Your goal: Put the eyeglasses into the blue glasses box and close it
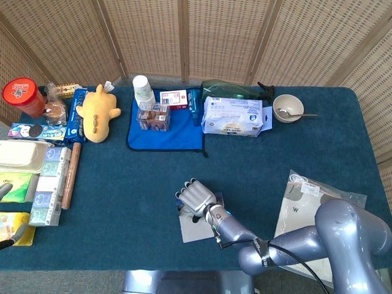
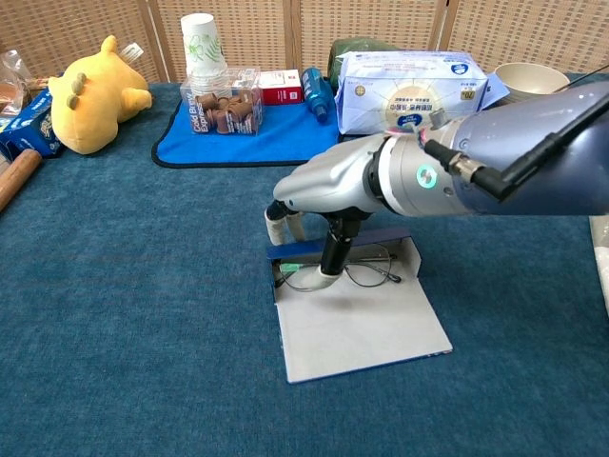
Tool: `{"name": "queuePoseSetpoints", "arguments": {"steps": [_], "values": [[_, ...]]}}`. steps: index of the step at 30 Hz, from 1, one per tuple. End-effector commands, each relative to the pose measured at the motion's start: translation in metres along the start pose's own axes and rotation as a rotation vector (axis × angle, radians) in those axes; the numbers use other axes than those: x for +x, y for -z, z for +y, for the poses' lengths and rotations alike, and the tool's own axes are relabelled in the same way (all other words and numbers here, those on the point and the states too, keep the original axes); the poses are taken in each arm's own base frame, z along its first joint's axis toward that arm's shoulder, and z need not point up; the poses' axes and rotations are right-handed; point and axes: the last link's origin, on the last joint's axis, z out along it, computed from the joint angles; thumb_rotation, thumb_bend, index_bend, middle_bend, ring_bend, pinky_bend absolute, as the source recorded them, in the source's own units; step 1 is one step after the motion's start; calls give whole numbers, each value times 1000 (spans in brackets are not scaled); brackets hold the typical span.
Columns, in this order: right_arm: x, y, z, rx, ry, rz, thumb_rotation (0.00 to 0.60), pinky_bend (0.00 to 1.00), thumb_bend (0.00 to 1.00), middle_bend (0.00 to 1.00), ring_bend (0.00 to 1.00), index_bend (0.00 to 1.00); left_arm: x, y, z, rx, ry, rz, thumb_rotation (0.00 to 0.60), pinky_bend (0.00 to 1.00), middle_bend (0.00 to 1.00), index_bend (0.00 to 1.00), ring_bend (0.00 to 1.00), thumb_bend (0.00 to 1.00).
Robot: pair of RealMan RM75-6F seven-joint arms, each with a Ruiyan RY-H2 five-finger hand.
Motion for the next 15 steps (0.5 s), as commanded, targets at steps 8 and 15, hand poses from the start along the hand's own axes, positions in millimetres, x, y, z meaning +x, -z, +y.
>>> {"name": "queuePoseSetpoints", "arguments": {"steps": [8, 15], "values": [[-8, 24, 7, -36, 16, -24, 285, 210, 327, 327, 203, 237, -3, -5, 2, -17, 4, -10, 600, 0, 89, 0, 0, 292], [-20, 46, 22, -83, 10, -46, 269, 211, 325, 326, 203, 239, -5, -8, 9, -37, 5, -15, 600, 0, 88, 0, 0, 292]]}}
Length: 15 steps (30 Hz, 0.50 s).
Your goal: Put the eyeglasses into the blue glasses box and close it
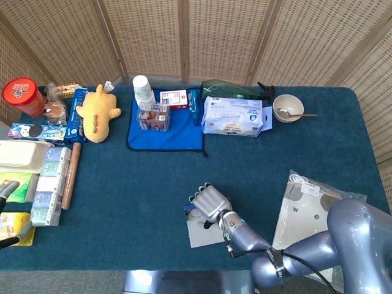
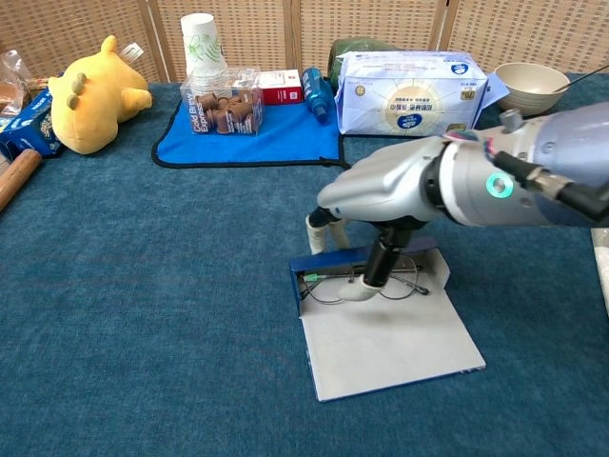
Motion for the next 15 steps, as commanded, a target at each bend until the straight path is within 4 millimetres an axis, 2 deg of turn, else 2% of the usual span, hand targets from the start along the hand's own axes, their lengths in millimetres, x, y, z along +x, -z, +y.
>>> {"name": "queuePoseSetpoints", "arguments": {"steps": [1, 9, 15], "values": [[-6, 10, 9, -27, -4, -10, 270, 211, 325, 327, 203, 238, -1, -1, 2, -6, -1, -4, 600, 0, 88, 0, 0, 291], [-19, 34, 17, -42, -29, -23, 264, 211, 327, 330, 210, 239, -3, -4, 9, -24, 2, -12, 600, 0, 85, 0, 0, 291], [-10, 34, 18, -31, -43, 40, 261, 212, 326, 329, 206, 239, -4, -2, 11, -24, 5, -14, 600, 0, 85, 0, 0, 292]]}}
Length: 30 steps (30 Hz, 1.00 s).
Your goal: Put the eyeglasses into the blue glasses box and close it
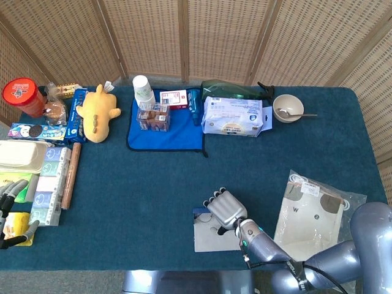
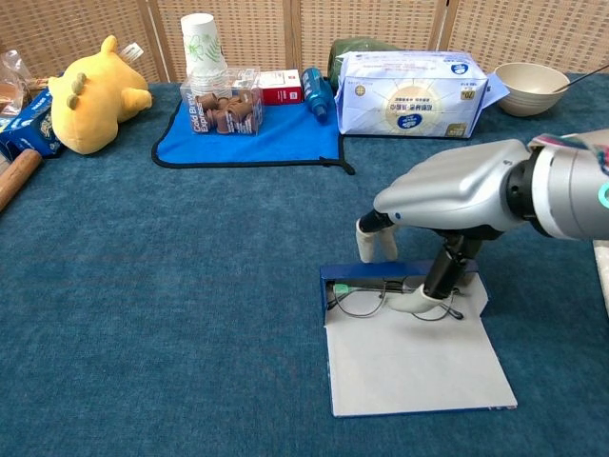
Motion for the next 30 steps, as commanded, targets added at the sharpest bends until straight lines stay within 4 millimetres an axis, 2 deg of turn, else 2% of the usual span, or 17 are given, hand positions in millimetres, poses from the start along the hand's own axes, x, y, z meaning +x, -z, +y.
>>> {"name": "queuePoseSetpoints", "arguments": {"steps": [1, 7, 11, 30], "values": [[6, -3, 3, -3, -9, 36, 261, 211, 326, 328, 204, 239, 0, 1, 0, 0, -1, 1, 600, 0, 85, 0, 0, 292], [9, -21, 1, 11, -22, 26, 261, 209, 327, 326, 197, 239, 2, 5, -1, 8, -2, 8, 600, 0, 86, 0, 0, 293], [5, -25, 1, 10, -13, -3, 263, 209, 329, 327, 198, 240, 3, 7, -3, 14, -1, 10, 600, 0, 86, 0, 0, 292], [-17, 11, -6, 34, 23, -80, 245, 209, 327, 330, 218, 235, 0, 7, -3, 11, 1, 0, 600, 0, 85, 0, 0, 291]]}}
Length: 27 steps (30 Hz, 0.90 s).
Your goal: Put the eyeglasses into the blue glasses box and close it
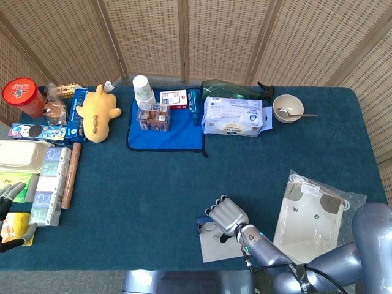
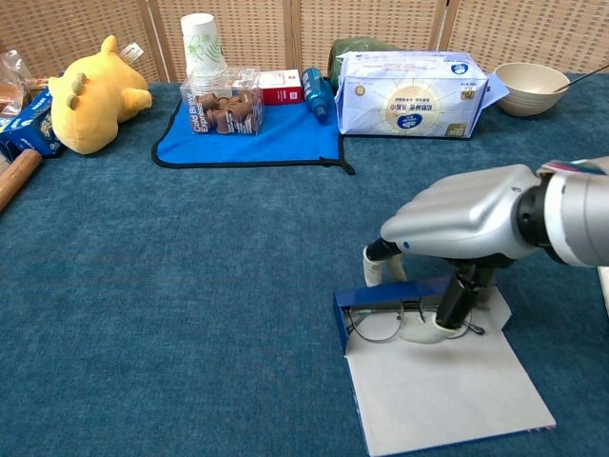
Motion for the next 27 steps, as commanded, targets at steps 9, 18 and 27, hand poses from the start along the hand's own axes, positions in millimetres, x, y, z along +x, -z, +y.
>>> {"name": "queuePoseSetpoints", "arguments": {"steps": [9, 18, 27], "values": [[-9, 14, 7, -25, -13, 2, 234, 210, 325, 329, 219, 226, -2, -3, 5, -13, -8, -8, 600, 0, 85, 0, 0, 292], [-13, 15, 17, -60, -21, -5, 228, 210, 325, 329, 218, 224, -3, -4, 5, -8, -9, -10, 600, 0, 85, 0, 0, 292], [-24, 25, 21, -83, -33, -36, 231, 210, 323, 329, 218, 221, -6, -9, 8, -25, -9, -20, 600, 0, 82, 0, 0, 291]]}}
